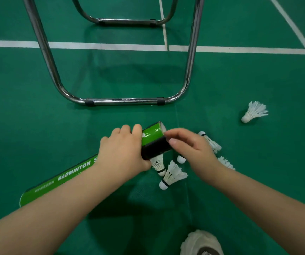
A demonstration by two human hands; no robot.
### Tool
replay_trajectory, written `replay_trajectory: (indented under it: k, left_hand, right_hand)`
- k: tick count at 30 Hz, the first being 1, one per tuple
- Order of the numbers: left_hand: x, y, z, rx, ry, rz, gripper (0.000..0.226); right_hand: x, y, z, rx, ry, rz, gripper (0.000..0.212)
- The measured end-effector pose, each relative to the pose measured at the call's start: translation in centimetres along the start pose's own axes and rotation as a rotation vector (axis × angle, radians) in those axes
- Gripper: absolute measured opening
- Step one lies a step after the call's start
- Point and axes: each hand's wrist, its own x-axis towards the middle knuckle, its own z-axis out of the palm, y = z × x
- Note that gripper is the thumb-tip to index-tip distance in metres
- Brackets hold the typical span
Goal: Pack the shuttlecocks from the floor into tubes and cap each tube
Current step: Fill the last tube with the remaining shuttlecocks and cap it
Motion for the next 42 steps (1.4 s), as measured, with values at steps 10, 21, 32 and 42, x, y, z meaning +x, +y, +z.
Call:
replay_trajectory:
  k: [10, 21, 32, 42]
  left_hand:
    - [-0.7, -1.3, 1.4, -0.023, -0.024, -0.153, 0.057]
    - [-1.4, -0.6, 2.1, -0.015, 0.001, -0.171, 0.054]
    - [-1.6, -0.7, 2.1, -0.063, 0.014, -0.197, 0.053]
    - [-2.5, 0.5, 2.0, -0.074, 0.005, -0.201, 0.053]
  right_hand:
    - [2.0, 8.3, 1.3, -1.034, -0.26, 0.002, 0.071]
    - [5.6, 9.4, 1.8, -0.889, -0.362, 0.151, 0.084]
    - [3.7, 6.1, 0.4, -0.358, 0.103, 0.244, 0.07]
    - [0.4, 2.8, -0.6, 0.498, 0.401, 0.367, 0.024]
